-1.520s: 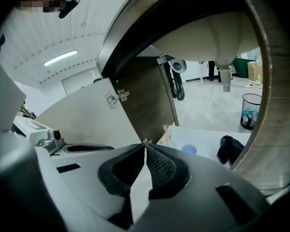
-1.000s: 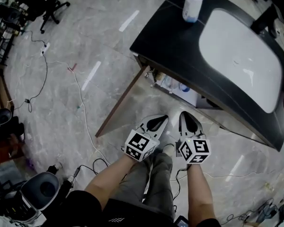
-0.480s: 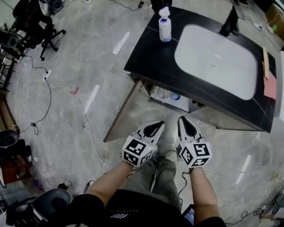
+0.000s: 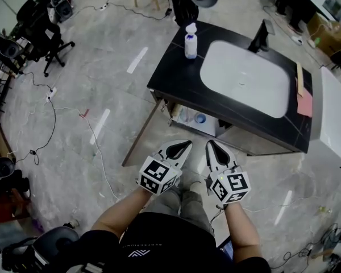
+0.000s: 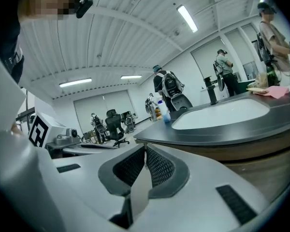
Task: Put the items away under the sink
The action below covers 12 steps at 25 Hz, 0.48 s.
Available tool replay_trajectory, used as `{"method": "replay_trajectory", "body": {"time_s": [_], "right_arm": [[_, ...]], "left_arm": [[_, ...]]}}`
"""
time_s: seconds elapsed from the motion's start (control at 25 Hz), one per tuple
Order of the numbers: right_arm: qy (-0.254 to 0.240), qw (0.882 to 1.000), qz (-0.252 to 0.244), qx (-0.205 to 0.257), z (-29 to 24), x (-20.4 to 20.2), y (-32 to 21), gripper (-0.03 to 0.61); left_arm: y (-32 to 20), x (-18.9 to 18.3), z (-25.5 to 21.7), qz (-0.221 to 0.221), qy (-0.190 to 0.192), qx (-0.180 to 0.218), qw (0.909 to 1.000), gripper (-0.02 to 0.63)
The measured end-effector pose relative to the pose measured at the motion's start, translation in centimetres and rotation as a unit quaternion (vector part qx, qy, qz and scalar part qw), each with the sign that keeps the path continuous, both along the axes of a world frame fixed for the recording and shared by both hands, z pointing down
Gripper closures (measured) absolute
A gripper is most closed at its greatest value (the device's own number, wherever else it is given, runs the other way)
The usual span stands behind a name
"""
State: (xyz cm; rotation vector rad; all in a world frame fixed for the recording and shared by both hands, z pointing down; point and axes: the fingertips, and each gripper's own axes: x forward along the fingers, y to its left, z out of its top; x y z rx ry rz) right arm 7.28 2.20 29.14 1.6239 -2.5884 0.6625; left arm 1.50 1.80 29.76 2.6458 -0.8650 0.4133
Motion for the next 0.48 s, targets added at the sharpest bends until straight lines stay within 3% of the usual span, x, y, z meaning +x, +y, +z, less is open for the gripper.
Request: {"method": "replay_trajectory", "body": {"time_s": [0.48], "right_arm": [[0.005, 1.0, -0.017, -0.003, -3.3, -0.3, 2.7, 0.543]], "left_arm": [[2.4, 0.0, -3.1, -0.004, 0.019, 0.001, 0.9998, 0.604]]}}
